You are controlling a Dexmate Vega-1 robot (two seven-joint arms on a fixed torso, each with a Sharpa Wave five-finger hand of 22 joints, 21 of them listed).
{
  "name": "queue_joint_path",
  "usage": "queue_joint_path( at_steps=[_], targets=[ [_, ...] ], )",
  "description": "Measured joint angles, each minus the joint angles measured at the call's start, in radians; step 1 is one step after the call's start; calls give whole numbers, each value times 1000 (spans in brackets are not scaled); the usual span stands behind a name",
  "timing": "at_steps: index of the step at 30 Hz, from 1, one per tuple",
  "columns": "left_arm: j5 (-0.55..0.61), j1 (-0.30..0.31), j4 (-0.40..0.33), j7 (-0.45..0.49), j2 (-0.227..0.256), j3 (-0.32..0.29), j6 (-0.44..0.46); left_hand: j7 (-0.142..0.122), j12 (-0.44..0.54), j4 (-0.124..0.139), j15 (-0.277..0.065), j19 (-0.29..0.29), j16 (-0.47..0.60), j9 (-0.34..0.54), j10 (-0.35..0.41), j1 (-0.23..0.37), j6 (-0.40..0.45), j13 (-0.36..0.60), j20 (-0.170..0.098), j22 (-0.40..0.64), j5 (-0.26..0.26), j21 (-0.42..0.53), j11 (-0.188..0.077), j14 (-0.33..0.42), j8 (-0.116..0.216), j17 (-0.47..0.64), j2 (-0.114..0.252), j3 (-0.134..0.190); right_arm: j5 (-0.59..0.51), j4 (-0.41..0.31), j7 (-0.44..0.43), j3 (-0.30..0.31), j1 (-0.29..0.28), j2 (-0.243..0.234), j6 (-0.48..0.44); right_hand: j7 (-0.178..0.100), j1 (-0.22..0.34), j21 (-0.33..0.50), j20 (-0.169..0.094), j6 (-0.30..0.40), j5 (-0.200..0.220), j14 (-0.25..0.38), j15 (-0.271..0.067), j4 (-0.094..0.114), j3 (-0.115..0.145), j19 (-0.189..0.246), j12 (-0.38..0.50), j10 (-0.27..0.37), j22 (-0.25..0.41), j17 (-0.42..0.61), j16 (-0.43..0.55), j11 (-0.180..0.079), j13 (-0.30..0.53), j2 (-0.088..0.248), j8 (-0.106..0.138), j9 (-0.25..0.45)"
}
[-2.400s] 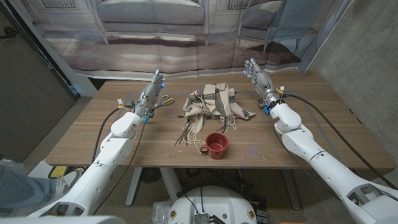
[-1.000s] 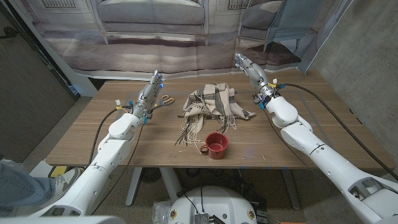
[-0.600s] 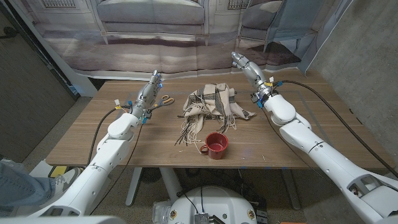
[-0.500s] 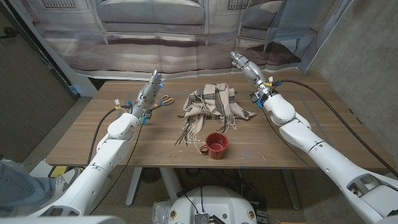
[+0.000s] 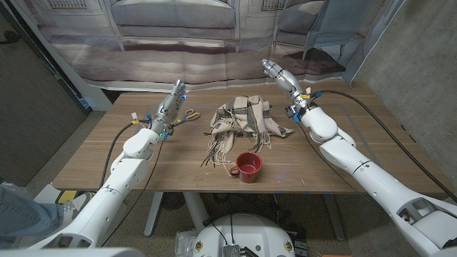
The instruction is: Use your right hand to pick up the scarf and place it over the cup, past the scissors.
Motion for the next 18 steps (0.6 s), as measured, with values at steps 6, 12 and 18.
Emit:
queue_joint_path(
  at_steps=[6,12,18],
  targets=[
    [0,-4,4,-2,0,1,0,0,0,4,0,0,0,0,0,0,0,0,0,0,0,-4,0,0,0,0,0,-4,-19,-9,3,-5,3,-6,-3,-4,0,-4,-1,-4,0,0,0,0,0,-1,0,0,0,0,0,0,0,0,-2,0],
    [0,-5,4,-3,0,2,2,-4,0,4,0,0,0,0,3,0,3,0,0,0,0,-4,3,0,0,0,0,-4,-38,-24,4,-9,6,-13,-14,-4,0,-4,-1,-4,0,0,0,0,0,-1,0,0,0,0,0,0,0,0,-2,0],
    [1,-5,4,-3,0,2,4,-4,0,4,0,0,0,0,3,0,3,0,0,0,0,-4,3,0,0,0,0,-4,-56,-38,7,-13,9,-22,-28,-4,0,-4,6,-4,0,0,0,0,0,-8,0,0,0,0,0,0,0,0,-2,0]
  ],
)
